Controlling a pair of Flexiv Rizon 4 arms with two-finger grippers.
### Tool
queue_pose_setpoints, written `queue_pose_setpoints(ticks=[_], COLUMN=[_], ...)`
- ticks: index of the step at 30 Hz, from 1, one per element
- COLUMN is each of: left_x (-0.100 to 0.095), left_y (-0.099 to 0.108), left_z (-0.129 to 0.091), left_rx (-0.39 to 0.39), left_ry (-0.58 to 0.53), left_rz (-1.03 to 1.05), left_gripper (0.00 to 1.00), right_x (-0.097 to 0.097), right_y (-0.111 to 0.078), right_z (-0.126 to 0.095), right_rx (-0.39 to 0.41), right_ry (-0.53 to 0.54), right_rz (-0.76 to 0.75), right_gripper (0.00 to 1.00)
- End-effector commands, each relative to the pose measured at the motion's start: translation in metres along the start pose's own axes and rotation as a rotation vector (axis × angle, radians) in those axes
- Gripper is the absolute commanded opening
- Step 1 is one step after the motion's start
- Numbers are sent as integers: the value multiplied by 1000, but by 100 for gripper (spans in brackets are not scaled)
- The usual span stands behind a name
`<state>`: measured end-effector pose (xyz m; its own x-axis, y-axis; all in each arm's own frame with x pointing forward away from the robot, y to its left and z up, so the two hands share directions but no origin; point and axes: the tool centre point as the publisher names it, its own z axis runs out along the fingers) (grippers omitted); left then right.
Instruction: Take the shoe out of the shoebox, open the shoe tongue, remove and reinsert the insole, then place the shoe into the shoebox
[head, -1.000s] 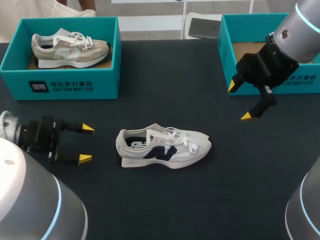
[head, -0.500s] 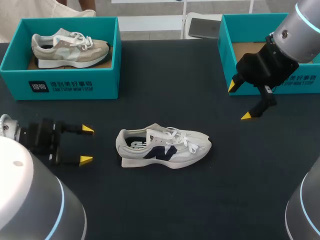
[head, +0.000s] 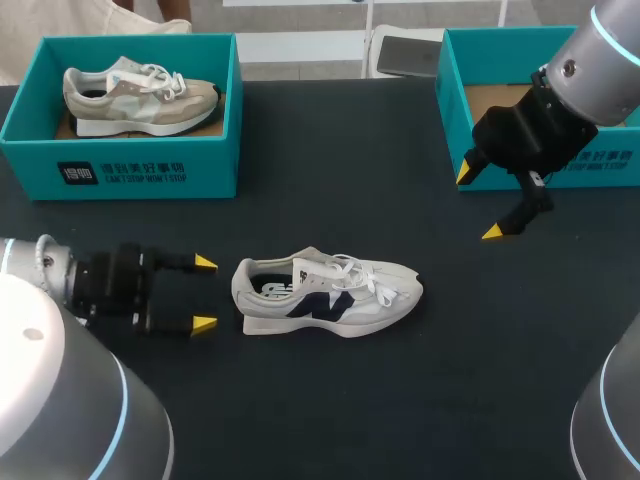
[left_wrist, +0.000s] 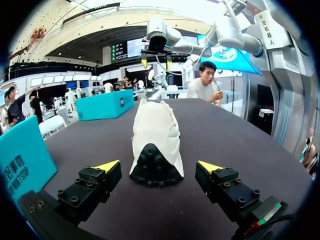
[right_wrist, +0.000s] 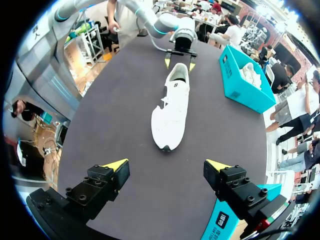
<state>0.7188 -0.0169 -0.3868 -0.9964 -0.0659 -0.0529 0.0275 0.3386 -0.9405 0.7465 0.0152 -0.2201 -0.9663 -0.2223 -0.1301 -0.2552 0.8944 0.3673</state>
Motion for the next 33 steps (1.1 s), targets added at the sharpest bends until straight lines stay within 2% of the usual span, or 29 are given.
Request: queue_pose_setpoints(ticks=[1,7,13,33], left_x=[0,0,-5,-9], left_y=[1,1,-4,-8], left_z=[17,34,43,78], left_rx=[-15,-23,-7,-15], left_ry=[10,20,-6,29], left_rz=[5,19,29,47], left_gripper=[100,100,100,100], right_x=[0,0,0,0], right_y=[0,0,0,0], right_z=[1,1,1,1], right_rx=[4,4,4,4], right_ry=[-1,-1,-1,-1], right_rz=[1,1,1,1], right_gripper=[100,100,100,100])
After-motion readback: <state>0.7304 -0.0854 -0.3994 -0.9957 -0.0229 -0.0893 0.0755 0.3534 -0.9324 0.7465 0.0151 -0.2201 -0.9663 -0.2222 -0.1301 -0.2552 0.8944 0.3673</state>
